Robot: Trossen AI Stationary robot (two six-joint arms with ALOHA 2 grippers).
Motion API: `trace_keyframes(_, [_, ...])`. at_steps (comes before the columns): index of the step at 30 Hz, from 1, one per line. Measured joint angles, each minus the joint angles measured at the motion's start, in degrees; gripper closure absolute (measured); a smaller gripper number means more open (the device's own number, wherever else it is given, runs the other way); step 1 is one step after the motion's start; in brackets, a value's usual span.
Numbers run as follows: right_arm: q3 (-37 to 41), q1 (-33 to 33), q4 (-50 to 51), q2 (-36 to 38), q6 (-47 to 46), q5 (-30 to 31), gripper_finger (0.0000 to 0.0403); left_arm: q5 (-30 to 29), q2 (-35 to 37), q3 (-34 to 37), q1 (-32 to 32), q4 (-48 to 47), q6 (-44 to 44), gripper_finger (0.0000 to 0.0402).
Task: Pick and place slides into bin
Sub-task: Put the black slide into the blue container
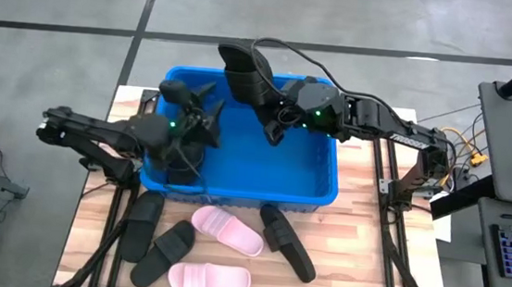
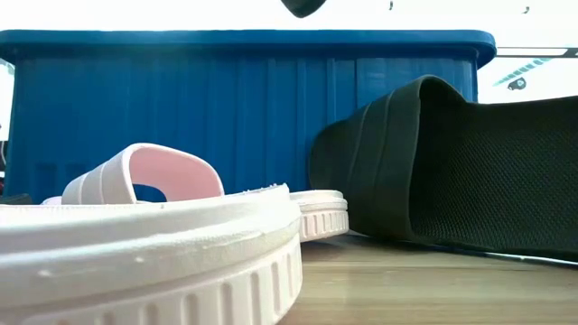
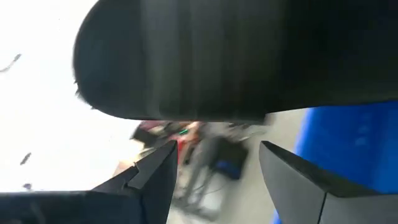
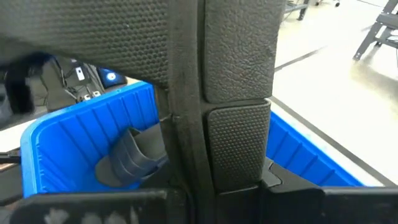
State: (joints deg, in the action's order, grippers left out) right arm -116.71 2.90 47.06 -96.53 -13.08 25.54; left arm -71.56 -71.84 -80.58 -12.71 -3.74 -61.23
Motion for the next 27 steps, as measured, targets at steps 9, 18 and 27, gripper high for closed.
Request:
trace_keyframes(9, [0.02, 0.05, 0.11, 0.07, -2.0, 0.02, 0.0338, -1.31, -3.72, -0.36, -0.1, 14.92, -13.15, 0.0191])
trace_keyframes(18, [0.04, 0.42, -2.6, 0.07, -2.36, 0.02, 0.0338, -1.37, -6.69, -0.09, -0.07, 15.23, -14.3, 0.0191])
trace_keyframes(27, [0.04, 0.5, -2.75, 0.07, -3.53, -0.42, 0.0338, -2.18, -9.47, -0.46, -0.02, 15.47, -17.09, 0.0191])
